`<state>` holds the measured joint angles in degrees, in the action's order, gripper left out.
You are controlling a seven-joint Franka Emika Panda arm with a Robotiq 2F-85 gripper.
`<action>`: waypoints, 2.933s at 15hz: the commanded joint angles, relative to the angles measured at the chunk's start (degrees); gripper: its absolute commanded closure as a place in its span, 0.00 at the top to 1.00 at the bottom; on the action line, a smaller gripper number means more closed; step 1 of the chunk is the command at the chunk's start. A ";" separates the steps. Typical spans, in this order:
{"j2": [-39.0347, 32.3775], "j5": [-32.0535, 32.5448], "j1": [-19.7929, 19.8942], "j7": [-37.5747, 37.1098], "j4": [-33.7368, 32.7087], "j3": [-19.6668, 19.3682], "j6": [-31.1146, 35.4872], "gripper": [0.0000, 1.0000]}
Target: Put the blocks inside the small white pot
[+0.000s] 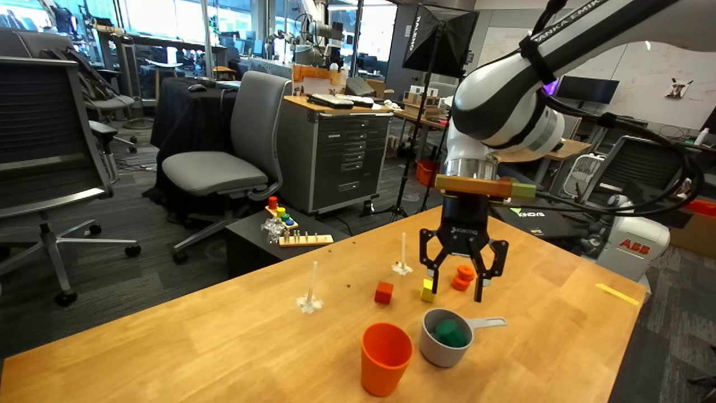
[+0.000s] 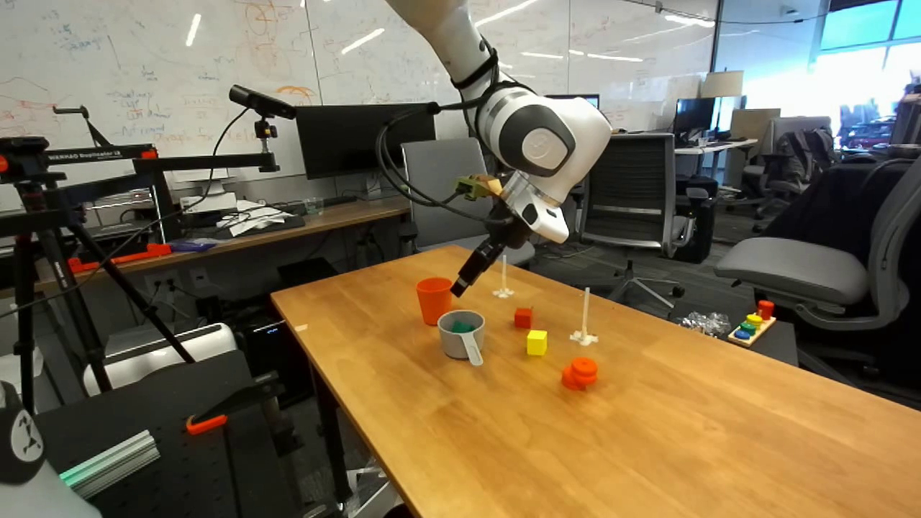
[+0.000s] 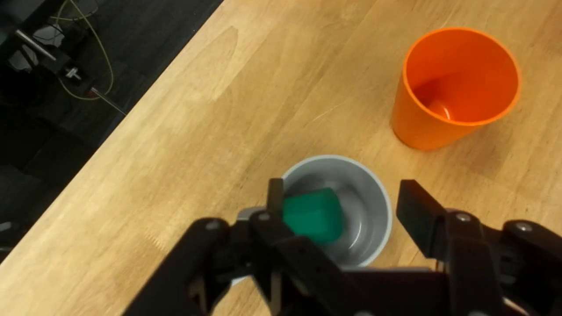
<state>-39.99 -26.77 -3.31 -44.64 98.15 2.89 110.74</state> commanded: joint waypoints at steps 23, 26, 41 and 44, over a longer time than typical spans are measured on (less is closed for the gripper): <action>-21.61 9.21 -1.20 -8.40 -34.07 -4.29 -8.50 1.00; -23.84 8.94 -0.48 -10.09 -37.13 -4.40 -10.61 1.00; -30.97 8.79 2.55 -10.93 -44.64 -3.70 -14.19 1.00; -32.36 8.95 2.65 -10.83 -45.59 -3.75 -14.31 0.75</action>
<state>-69.78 -18.32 -1.40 -54.56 57.02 -1.74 99.07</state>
